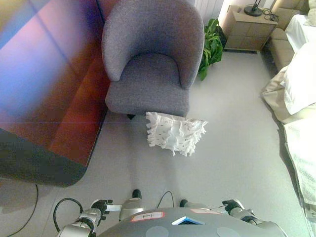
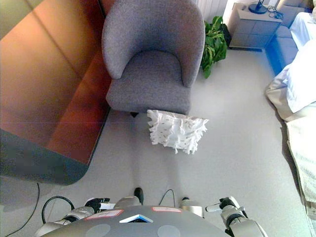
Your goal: Pick up the pillow and put it on the sofa.
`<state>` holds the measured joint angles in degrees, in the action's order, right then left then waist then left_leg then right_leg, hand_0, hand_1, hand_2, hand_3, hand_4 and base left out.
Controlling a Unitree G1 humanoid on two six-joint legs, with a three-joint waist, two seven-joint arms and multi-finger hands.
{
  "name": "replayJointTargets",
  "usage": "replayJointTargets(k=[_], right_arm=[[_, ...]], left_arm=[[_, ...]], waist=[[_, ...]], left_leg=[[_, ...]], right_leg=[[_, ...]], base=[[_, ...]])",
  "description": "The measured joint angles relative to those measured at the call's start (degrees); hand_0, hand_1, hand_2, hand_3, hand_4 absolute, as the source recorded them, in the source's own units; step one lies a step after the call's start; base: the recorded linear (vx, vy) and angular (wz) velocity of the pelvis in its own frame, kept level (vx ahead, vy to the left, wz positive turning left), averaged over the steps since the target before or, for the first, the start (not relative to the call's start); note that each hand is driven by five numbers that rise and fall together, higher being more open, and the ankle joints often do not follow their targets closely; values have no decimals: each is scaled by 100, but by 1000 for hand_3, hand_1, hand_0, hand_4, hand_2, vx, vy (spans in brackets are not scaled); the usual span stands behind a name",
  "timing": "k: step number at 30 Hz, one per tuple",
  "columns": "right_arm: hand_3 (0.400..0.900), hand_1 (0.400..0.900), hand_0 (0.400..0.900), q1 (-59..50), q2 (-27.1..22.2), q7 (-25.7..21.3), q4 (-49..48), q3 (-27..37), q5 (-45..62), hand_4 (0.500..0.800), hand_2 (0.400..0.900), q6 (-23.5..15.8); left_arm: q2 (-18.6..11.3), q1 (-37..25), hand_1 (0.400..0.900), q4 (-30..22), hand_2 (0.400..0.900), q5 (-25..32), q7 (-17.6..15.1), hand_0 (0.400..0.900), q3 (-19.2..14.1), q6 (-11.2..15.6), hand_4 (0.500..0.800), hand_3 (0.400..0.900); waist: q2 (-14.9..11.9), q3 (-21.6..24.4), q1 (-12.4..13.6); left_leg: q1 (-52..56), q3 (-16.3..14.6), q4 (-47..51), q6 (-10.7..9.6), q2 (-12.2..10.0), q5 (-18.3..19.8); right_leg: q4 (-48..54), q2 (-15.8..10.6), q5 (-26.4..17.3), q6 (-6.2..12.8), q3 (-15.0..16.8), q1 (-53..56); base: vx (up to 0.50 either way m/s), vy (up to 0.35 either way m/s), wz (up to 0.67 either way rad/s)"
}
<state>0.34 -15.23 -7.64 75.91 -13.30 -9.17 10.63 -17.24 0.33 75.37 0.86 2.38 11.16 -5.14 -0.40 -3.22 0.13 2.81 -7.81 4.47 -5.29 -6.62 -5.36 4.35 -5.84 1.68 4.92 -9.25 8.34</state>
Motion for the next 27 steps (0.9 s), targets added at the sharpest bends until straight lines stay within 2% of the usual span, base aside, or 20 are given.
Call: replayJointTargets(k=[2, 3, 4, 5, 7, 10, 13, 16, 18, 19, 20, 21, 23, 24, 25, 27], right_arm=[[900, 900, 900, -75, -12, 53, 5, 5, -1, 800, 900, 20], [900, 900, 900, -223, 15, 76, 24, 4, -2, 800, 900, 24], [900, 900, 900, -271, 39, 93, 42, 3, -4, 800, 900, 32], [900, 900, 900, -522, 77, 106, 46, -1, -3, 800, 900, 60], [900, 900, 900, -621, 12, 101, 52, -3, -5, 800, 900, 84], [900, 900, 900, -593, -230, 96, 73, -5, -53, 800, 900, 137], [900, 900, 900, -523, -338, 186, 187, 4, -58, 800, 900, 177], [900, 900, 900, -401, -330, 220, 244, 8, -59, 800, 900, 92], [900, 900, 900, -379, -330, 218, 257, 7, -66, 800, 900, -34], [900, 900, 900, -345, -325, 216, 281, 2, -76, 800, 900, -86], [900, 900, 900, -340, -315, 213, 281, 0, -78, 800, 900, -94], [900, 900, 900, -323, -179, 212, 274, 17, -80, 800, 900, -219], [900, 900, 900, -320, 46, 204, 245, 22, -87, 800, 900, -292], [900, 900, 900, -299, 90, 205, 247, 20, -89, 800, 900, -292], [900, 900, 900, -270, 220, 206, 273, 19, -109, 800, 900, -334], [900, 900, 900, -467, 228, 180, 283, 61, -254, 800, 900, -364]], left_arm=[[-14, -86, 900, 20, 900, 0, -9, 900, 12, -1, 800, 900], [-56, -192, 900, 84, 900, 2, -22, 900, 4, 8, 800, 900], [-90, -260, 900, 87, 900, 2, -34, 900, -19, 14, 800, 900], [-192, -412, 900, 105, 900, 7, -46, 900, -144, 52, 800, 900], [-183, -414, 900, 113, 900, 25, -38, 900, -146, 45, 800, 900], [9, -332, 900, 114, 900, 129, 7, 900, -144, 102, 800, 900], [160, -334, 900, 213, 900, 177, 45, 900, -144, 93, 800, 900], [213, -128, 900, 315, 900, 181, 72, 900, -149, 68, 800, 900], [250, 21, 900, 357, 900, 206, 71, 900, -178, 34, 800, 900], [276, 83, 900, 350, 900, 223, 71, 900, -225, 29, 800, 900], [276, 85, 900, 351, 900, 225, 66, 900, -248, 30, 800, 900], [224, 133, 900, 320, 900, 230, 49, 900, -422, 50, 800, 900], [94, 81, 900, 205, 900, 227, 51, 900, -468, 116, 800, 900], [62, 72, 900, 177, 900, 228, 50, 900, -468, 124, 800, 900], [-26, -91, 900, 100, 900, 228, 49, 900, -478, 167, 800, 900], [-20, -314, 900, 63, 900, 222, 63, 900, -469, 165, 800, 900]], waist=[[7, -112, 2], [-59, -231, 10], [-114, -313, 20], [-263, -624, 138], [-327, -729, 249], [-146, -781, 235], [15, -907, 394], [53, -972, 524], [94, -932, 641], [135, -847, 670], [111, -845, 668], [-92, -794, 750], [-213, -744, 798], [-243, -728, 790], [-391, -615, 782], [-317, -607, 806]], left_leg=[[-135, 10, -205, -56, -103, -3], [-375, 19, -573, -90, -127, 18], [-522, 49, -851, -100, -137, 11], [-969, 152, -1826, -171, -216, -33], [-1341, 225, -2578, -405, -331, -257], [-1364, 24, -1933, -412, -406, -209], [-1295, -84, -481, -435, -403, -257], [-1301, -267, -117, -429, -471, -276], [-1259, -568, -372, -405, -548, -258], [-1153, -659, -469, -253, -503, -291], [-1150, -666, -484, -184, -469, -343], [-1164, -792, -668, 21, -241, -331], [-1188, -838, -1059, 537, -106, -128], [-1214, -847, -1139, 540, -65, -53], [-1388, -824, -1510, 646, 135, 251], [-1404, -843, -1646, 712, 230, 443]], right_leg=[[-123, 81, 55, -38, -37, -101], [-368, 81, 172, -147, 15, -293], [-459, 76, 189, -176, 41, -363], [-753, 66, 252, -295, 170, -489], [-726, 69, 203, -431, 332, -381], [-675, 176, 184, -541, 232, -309], [-449, 314, 124, -637, 314, -195], [-204, 331, 146, -602, 371, 176], [-91, 260, 247, -444, 428, 367], [-26, 161, 313, -334, 434, 469], [-9, 125, 327, -314, 442, 487], [-158, -132, 450, -188, 373, 556], [-561, -278, 589, -207, 202, 603], [-572, -315, 599, -199, 181, 611], [-643, -527, 690, -61, 86, 640], [-1013, -640, 644, 34, 8, 503]], base=[[16, -251, -28], [67, -190, -33], [111, -145, -38], [188, -18, -33], [290, 85, -27], [412, 149, -27], [451, 176, -26], [485, 224, -12], [456, 238, -11], [333, 168, -6], [451, 213, 11], [462, 236, 22], [482, 272, 22], [415, 280, 14], [349, 254, 6], [377, 294, 5]])
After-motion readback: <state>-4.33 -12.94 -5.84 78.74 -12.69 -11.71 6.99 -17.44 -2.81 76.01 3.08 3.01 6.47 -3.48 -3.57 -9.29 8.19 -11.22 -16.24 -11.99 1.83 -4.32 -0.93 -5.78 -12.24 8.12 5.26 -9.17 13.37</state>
